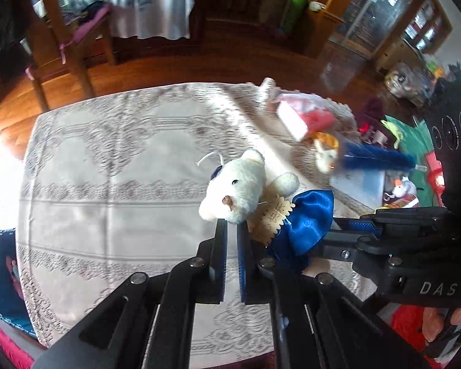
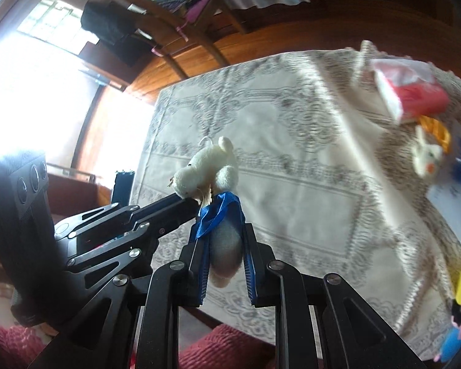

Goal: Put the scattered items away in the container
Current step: 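Lift the bear with the right tool and carry it over the blue bin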

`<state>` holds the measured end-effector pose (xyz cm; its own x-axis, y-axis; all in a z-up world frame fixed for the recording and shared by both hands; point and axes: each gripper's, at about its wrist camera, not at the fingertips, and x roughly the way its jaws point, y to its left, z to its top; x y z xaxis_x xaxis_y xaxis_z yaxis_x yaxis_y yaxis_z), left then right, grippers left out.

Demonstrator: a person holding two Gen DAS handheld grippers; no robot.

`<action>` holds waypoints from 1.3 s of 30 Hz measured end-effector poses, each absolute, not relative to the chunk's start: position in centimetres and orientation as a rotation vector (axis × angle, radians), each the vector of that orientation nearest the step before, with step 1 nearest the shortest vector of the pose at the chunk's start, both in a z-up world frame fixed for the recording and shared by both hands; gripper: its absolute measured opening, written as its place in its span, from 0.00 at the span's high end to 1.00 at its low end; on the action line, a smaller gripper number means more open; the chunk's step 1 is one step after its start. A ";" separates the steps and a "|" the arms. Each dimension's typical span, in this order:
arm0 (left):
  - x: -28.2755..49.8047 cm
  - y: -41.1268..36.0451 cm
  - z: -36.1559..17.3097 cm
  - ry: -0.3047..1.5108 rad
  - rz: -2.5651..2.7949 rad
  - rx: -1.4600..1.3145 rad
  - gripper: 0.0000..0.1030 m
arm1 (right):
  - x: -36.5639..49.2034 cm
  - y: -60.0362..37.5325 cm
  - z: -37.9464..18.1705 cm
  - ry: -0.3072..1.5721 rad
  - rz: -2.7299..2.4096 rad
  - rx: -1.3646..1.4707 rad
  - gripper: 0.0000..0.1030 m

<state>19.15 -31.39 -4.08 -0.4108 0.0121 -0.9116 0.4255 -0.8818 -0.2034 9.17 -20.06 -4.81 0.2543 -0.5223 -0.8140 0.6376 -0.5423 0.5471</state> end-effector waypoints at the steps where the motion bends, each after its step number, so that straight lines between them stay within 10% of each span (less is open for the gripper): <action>1: 20.1 -32.4 -4.1 0.611 -2.360 1.526 0.94 | 10.1 -21.5 -4.8 0.123 -1.476 1.540 0.81; 39: 58.8 -59.0 -5.8 0.917 -1.657 1.022 0.94 | 45.4 -59.5 -6.8 0.606 -0.770 1.255 0.81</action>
<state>58.82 -59.05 -5.81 -0.1992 -0.3304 -0.9226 0.9572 -0.2674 -0.1109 45.40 -59.46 -6.80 0.6134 -0.1773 -0.7696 0.7897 0.1268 0.6002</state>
